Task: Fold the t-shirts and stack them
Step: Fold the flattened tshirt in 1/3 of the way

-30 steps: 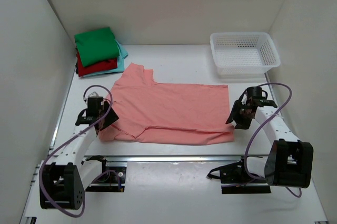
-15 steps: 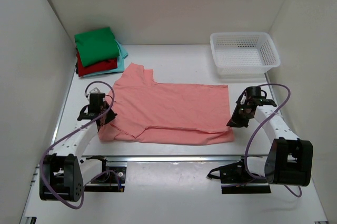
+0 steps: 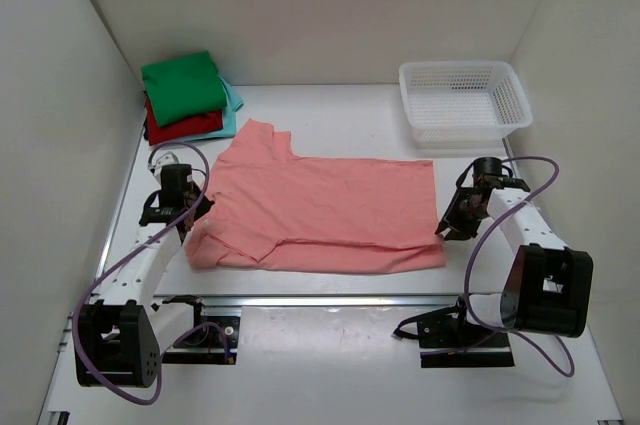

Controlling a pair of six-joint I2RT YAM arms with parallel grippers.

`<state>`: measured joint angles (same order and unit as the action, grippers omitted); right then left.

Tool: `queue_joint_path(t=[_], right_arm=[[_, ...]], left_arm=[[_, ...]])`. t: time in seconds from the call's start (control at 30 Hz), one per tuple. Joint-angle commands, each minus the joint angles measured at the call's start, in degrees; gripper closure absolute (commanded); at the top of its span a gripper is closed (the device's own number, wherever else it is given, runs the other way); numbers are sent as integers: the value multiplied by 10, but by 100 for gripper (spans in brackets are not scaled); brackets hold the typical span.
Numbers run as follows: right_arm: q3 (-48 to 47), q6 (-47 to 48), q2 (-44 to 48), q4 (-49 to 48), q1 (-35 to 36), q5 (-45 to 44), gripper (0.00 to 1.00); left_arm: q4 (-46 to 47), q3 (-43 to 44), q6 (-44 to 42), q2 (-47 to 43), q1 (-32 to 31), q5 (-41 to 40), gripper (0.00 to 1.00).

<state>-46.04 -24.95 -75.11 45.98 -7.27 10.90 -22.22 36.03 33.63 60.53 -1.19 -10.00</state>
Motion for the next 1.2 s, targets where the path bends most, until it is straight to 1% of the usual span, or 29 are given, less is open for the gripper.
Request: queue_joint_path(t=[0.0,0.03,0.07,0.13,0.17,0.33,0.4,0.5,0.57,0.63,0.67,0.7,0.73,0.77,0.8,0.87,1.07,1.1,1.17], right_arm=[[-34,-5,5,12,-6,-33,70],[-35,-2,12,9,-12,-29,66],[-33,1,13,13,-15,-26,65],[-29,5,24,13,-18,-23,64],[-27,6,26,17,-15,-21,65],[-14,9,32,19,-15,-15,65],[-9,10,32,16,-14,-5,65],[-9,7,33,6,-6,4,63],[-8,7,30,8,-5,6,62],[-5,11,25,5,2,4,62],[-5,12,24,5,8,1,62],[-5,10,22,7,14,-6,62],[-2,14,21,8,16,-7,60],[2,13,18,10,16,-11,61],[3,17,20,10,16,-10,60],[11,21,21,12,7,-6,60],[28,26,22,3,2,-1,62],[31,23,25,-1,2,8,66],[32,24,22,-11,-4,16,82]], left_arm=[[11,-11,-11,-6,-1,11,85],[17,-12,-15,-5,-4,21,71],[24,-14,-18,-3,-3,25,66],[31,-28,-26,-1,-14,32,53],[35,-35,-27,0,-16,40,50],[46,-65,-11,7,-18,51,49],[47,-70,-10,13,-21,46,46],[61,-79,-11,27,-23,44,38],[73,-77,-8,39,-24,45,35],[84,-76,-8,53,-32,53,41],[85,-72,-4,58,-35,58,49],[86,-70,-1,63,-36,55,62],[88,-70,1,67,-36,61,68],[84,-69,0,69,-37,60,83],[88,-66,2,68,-35,62,100],[75,-64,1,64,-32,54,100],[23,-5,-6,34,-27,25,100],[21,-1,-3,25,-24,27,100],[11,13,-3,19,-19,27,100]])
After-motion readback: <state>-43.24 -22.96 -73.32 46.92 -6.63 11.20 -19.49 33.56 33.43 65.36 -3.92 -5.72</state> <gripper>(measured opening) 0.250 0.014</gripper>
